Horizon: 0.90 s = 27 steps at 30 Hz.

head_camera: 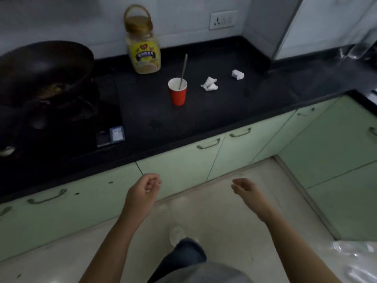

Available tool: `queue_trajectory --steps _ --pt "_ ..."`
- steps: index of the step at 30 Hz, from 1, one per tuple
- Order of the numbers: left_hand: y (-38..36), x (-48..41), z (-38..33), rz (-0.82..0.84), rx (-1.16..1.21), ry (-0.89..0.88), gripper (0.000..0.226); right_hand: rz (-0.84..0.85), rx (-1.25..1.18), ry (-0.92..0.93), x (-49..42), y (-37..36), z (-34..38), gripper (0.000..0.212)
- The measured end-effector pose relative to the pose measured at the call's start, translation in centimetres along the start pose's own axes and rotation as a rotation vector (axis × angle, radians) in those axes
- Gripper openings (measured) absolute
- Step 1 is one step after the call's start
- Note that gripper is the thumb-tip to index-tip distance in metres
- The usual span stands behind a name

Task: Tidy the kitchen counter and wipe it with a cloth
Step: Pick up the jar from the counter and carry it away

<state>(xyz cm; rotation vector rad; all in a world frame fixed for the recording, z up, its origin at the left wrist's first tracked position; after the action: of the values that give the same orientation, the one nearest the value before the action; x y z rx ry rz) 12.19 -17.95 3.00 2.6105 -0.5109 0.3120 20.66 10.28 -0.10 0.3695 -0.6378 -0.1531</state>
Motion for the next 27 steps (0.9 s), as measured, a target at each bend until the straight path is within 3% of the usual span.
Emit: queue_trajectory --steps 5,9,22,27 --pt "3.3 -9.2 -5.0 -0.086 0.044 -0.089 0.016 -0.072 0.027 0.229 -6.5 3.0 11.8 0.025" --pt "4.9 -14.6 -7.8 -0.156 0.023 -0.111 0.021 -0.018 -0.025 0.361 -10.6 3.9 18.7 0.014" --pt "11.0 -31.9 -15.6 -0.451 -0.002 -0.042 0.037 0.219 0.274 0.853 -28.8 5.3 44.8 0.029" --pt "13.4 -37.0 -15.8 -0.478 -0.034 0.032 0.045 0.193 0.418 0.938 -35.6 2.1 51.8 0.04"
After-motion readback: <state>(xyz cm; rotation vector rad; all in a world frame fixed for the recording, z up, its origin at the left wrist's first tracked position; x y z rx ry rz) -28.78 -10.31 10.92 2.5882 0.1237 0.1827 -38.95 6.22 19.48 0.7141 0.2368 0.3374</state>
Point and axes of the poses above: each hand's wrist, its own x-axis away from the middle knuckle, its own y-axis out of the back of the hand, z = x × y, the point moved 4 cm from there along -x, towards the middle knuckle, and after that the axes turned 9 degrees about z, right-handed, at the moved point
